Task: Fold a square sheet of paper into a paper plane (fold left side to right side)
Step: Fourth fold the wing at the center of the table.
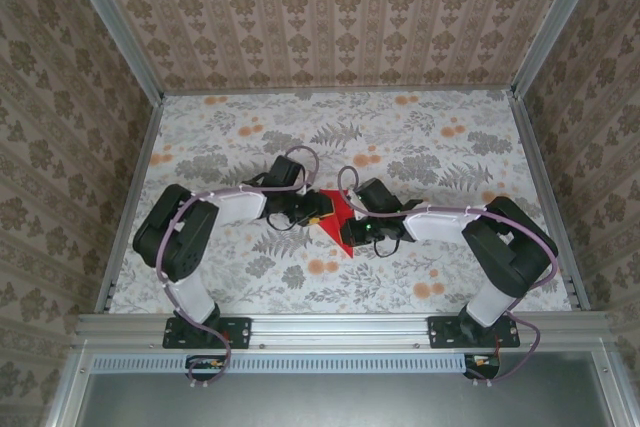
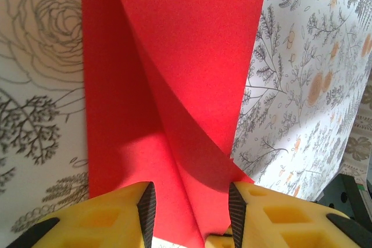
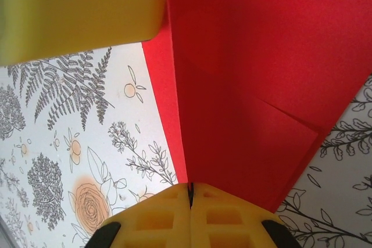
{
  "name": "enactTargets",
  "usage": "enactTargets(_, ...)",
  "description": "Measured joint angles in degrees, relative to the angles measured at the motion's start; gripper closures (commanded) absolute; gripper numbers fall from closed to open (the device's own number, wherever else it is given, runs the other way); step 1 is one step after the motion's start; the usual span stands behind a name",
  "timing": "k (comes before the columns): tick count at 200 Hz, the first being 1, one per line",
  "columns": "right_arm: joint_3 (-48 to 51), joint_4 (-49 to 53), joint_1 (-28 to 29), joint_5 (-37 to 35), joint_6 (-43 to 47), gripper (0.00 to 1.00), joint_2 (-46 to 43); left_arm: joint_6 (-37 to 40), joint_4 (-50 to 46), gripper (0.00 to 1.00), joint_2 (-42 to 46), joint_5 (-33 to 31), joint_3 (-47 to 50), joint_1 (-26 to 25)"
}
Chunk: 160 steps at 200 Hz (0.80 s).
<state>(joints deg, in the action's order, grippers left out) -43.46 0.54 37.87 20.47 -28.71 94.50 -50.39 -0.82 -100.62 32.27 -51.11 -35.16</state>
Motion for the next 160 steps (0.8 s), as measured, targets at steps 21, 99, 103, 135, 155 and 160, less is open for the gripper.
enactTargets(21, 0.7, -1.0, -0.7, 1.3, -0.5, 1.0, 0.0, -0.2, 0.3, 0.59, -1.3, 0.1, -0.8, -0.1)
enactTargets(99, 1.9, -4.1, -2.6, 4.8, -2.8, 1.0, 0.4, -0.2, 0.3, 0.57, -3.8, 0.0, -2.7, -0.5)
enactTargets(103, 1.9, -4.2, -2.6, 5.0, -2.9, 1.0, 0.5, -0.2, 0.2, 0.57, -3.9, 0.0, -2.7, -0.5)
enactTargets(135, 1.9, -4.7, -2.7, 5.6, -3.1, 1.0, 1.2, -0.2, 0.0, 0.56, -4.4, 0.1, -2.8, -0.5)
enactTargets(155, 1.9, -4.7, -2.8, 5.7, -3.1, 0.96, 1.3, -0.2, -0.1, 0.56, -4.4, 0.1, -2.9, -0.5)
enactTargets(160, 1.9, -4.7, -2.8, 5.7, -3.1, 0.95, 1.3, -0.2, -0.1, 0.56, -4.4, 0.1, -2.9, -0.5)
